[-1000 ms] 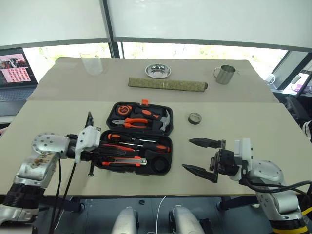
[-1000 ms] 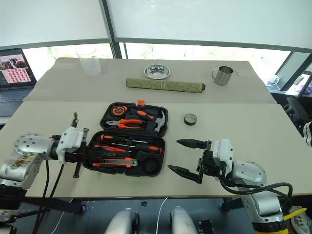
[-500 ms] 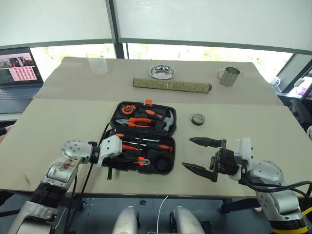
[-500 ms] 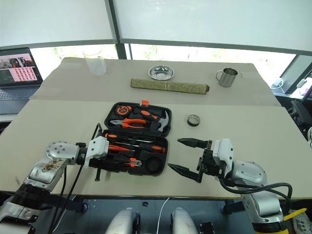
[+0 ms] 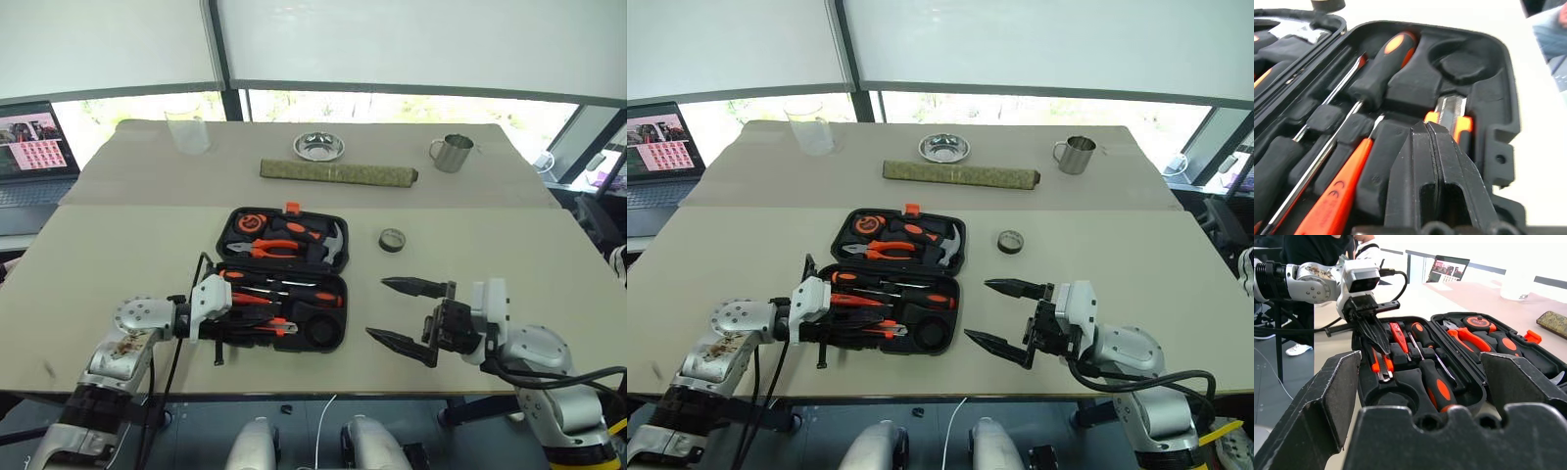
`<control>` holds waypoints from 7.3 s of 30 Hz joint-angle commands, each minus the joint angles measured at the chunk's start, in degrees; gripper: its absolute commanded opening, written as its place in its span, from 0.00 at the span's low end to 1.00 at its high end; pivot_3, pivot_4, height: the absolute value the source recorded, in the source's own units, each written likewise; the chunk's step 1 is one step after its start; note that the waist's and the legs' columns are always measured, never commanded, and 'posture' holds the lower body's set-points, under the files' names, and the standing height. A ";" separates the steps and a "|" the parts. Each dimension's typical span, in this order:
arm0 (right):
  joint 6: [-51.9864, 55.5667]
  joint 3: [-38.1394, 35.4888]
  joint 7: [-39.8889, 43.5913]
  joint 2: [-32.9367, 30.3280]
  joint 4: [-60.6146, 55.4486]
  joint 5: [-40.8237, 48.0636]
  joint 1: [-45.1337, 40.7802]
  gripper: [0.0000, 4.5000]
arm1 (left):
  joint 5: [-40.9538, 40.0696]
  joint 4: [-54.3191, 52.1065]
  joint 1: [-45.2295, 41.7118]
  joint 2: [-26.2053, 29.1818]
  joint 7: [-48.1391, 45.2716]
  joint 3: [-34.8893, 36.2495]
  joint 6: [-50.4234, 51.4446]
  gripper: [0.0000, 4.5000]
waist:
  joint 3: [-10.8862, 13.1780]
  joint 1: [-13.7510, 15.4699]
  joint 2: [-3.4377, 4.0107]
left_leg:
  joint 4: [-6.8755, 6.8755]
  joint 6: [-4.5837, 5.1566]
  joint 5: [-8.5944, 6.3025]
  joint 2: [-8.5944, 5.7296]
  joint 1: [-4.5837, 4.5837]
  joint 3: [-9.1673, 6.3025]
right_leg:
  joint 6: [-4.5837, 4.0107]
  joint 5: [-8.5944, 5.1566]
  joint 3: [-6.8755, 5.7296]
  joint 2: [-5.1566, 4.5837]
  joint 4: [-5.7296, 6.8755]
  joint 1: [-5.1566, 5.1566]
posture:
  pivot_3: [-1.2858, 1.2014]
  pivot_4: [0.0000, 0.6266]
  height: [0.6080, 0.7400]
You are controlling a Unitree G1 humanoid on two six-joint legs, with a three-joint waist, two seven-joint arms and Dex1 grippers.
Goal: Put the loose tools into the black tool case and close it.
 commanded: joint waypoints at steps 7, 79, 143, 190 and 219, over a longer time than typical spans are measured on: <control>-0.56 -0.68 -0.20 0.07 -0.69 0.38 -0.72 1.00 | 6.87 0.15 -0.04 3.83 0.58 -4.11 4.71 0.01 | 0.00 -0.04 0.02 | -0.04 0.00 0.00 0.00 0.03 0.00 | 0.02 0.01 -0.01 -0.01 -0.19 0.10 | 0.52 0.24 1.00; 24.68 18.21 24.52 -1.73 11.13 -15.96 -43.71 0.01 | -16.47 -16.67 21.27 4.05 -4.22 26.79 3.15 1.00 | 0.65 -1.02 -0.26 | -0.71 0.03 -0.07 -0.05 -0.84 0.12 | -0.38 0.37 0.07 -0.15 -0.31 -1.08 | 0.52 0.24 1.00; 0.33 15.08 -0.92 6.15 34.36 -26.60 -31.24 0.03 | 0.81 10.33 -6.18 -5.44 23.17 10.66 17.51 0.00 | 0.48 0.11 -0.41 | -0.30 -0.01 -0.03 -0.12 -0.82 -0.14 | -0.40 0.45 -0.18 -0.10 -0.17 -0.80 | 0.52 0.24 1.00; 65.28 15.17 -16.32 7.28 42.68 -17.39 -59.89 0.93 | -6.79 5.95 -23.65 -1.08 41.76 14.90 64.72 0.98 | 0.54 -0.19 -0.48 | -0.17 -0.04 0.00 -0.16 -1.36 -0.32 | -0.40 0.47 -0.27 -0.09 -0.07 -1.24 | 0.52 0.24 1.00; 12.76 10.30 -12.52 3.20 23.04 -24.00 -39.50 0.00 | -1.85 -4.97 -5.30 -8.19 31.30 24.11 11.94 0.01 | 0.54 -0.06 -0.52 | 0.23 -0.15 0.04 -0.17 -2.25 -0.39 | -0.32 0.56 -0.29 -0.17 0.56 -2.03 | 0.52 0.24 1.00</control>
